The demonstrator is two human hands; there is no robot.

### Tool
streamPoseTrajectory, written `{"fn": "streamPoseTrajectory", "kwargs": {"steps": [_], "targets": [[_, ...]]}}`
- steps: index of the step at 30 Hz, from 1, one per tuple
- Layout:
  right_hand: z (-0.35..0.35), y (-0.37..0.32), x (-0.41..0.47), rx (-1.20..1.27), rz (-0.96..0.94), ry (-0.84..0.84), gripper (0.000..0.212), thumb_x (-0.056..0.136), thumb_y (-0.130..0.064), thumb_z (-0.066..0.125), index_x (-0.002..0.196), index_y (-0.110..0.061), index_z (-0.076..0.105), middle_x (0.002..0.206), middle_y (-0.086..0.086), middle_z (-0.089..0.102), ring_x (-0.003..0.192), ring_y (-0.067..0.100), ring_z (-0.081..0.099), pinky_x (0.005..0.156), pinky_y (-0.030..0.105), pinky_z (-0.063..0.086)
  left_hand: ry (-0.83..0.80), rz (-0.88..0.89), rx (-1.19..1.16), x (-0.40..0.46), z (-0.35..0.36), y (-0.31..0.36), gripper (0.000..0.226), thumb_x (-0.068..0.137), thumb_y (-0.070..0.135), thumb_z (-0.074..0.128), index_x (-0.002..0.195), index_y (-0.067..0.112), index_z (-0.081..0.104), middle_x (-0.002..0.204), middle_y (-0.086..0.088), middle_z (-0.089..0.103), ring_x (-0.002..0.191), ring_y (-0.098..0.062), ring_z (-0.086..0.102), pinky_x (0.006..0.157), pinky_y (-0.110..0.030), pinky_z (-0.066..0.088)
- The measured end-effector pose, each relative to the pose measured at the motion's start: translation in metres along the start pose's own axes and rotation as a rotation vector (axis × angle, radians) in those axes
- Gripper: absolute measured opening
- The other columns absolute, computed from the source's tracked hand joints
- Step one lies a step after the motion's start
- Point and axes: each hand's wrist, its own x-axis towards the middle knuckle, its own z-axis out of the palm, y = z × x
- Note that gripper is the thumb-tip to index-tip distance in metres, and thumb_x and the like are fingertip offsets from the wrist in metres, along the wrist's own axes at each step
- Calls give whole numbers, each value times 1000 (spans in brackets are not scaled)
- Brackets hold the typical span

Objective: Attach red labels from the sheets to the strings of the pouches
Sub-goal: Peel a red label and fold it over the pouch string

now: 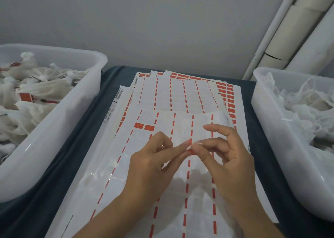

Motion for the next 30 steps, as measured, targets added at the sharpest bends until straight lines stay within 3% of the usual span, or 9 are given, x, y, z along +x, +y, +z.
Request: {"fn": "streamPoseTrajectory", "kwargs": {"steps": [4, 8, 11, 14, 18, 21, 30], "targets": [[-3, -3, -3, -41, -97, 88, 26, 81, -50, 60, 103, -42, 50, 88, -44, 59, 91, -19, 57, 72, -7, 35, -8, -115, -138, -1, 0, 6, 32, 77, 40, 61, 106, 25, 61, 65, 8, 47, 63, -9, 43, 48, -4, 31], [7, -4, -10, -24, -106, 119, 29, 82, -47, 57, 109, -43, 46, 109, -39, 56, 104, -10, 56, 90, 2, 38, -21, -398, -427, 0, -2, 12, 18, 64, 53, 60, 80, 59, 65, 71, 1, 54, 62, -5, 47, 47, -11, 36], [12, -4, -11, 27, -68, 155, 45, 75, -48, 64, 116, -38, 46, 125, -24, 51, 117, 0, 51, 93, 10, 43, 3, -596, -597, 2, -6, 11, 21, 57, 53, 65, 74, 45, 74, 63, 3, 51, 55, -3, 44, 46, -19, 41], [9, -4, -7, 228, 140, 113, 51, 62, -53, 67, 110, -46, 49, 120, -26, 54, 113, 2, 54, 87, 15, 49, 19, -766, -707, 5, -10, 13, 29, 48, 56, 65, 68, 37, 76, 57, 9, 50, 45, -2, 43, 42, -14, 38], [10, -5, -6, 382, 273, -47, 38, 63, -38, 80, 94, -27, 61, 100, -22, 67, 96, 1, 63, 71, 7, 49, 2, -771, -744, 5, -10, 17, 29, 50, 54, 66, 69, 35, 76, 53, 12, 49, 42, 0, 42, 41, -13, 36], [8, -4, -5, 453, 312, -67, 29, 60, -37, 69, 84, -22, 66, 89, -15, 72, 84, 9, 69, 66, 10, 51, -17, -764, -759, 4, -9, 19, 27, 51, 53, 65, 69, 36, 76, 54, 12, 50, 44, 0, 43, 41, -13, 37], [7, -3, -3, 506, 362, -82, 33, 58, -43, 67, 81, -20, 70, 86, -8, 74, 77, 15, 71, 69, 17, 55, -36, -781, -841, 4, -10, 20, 28, 53, 49, 67, 73, 31, 77, 53, 13, 50, 42, -2, 40, 41, -14, 35]]}}
